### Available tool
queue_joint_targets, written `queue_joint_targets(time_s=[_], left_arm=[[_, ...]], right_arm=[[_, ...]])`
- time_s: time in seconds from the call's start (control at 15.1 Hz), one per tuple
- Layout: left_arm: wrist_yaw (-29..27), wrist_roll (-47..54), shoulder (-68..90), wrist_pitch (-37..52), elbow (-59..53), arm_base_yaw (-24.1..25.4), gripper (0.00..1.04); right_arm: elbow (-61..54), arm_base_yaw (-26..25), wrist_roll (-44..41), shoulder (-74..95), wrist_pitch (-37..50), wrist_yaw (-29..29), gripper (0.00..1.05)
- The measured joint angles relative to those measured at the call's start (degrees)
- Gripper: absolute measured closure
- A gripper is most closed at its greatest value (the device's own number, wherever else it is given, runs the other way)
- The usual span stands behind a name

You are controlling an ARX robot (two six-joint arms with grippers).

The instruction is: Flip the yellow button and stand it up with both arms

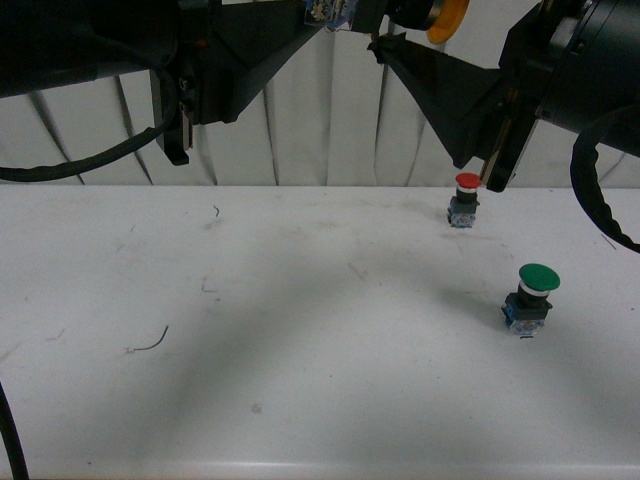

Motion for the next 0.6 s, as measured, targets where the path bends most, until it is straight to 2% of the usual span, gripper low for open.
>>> queue_joint_targets(time_s=[0.13,0.2,0.53,0.6], left_arm=[[-0.11,-0.79,0.17,0.17,-0.04,0.00,0.73],[-0.13,-1.51,0.17,0.33,-0.04,0.04,0.73],[-0.09,-1.64,0.22,-0.17,-0.04,0.00,0.73],[0.04,-1.64,0.22,-0.24,-0.04,0.20,0.67]], right_arm=[[0.00,-0.20,2.47,-0.46,0.26,0.11,0.73],[0.00,-0.46,2.89,-0.68,0.22,0.13,0.76],[-0.02,-0.52,2.82,-0.68,-0.02,0.15,0.76],[-0.02,-0.52,2.73,-0.68,-0.02,0.17,0.76]])
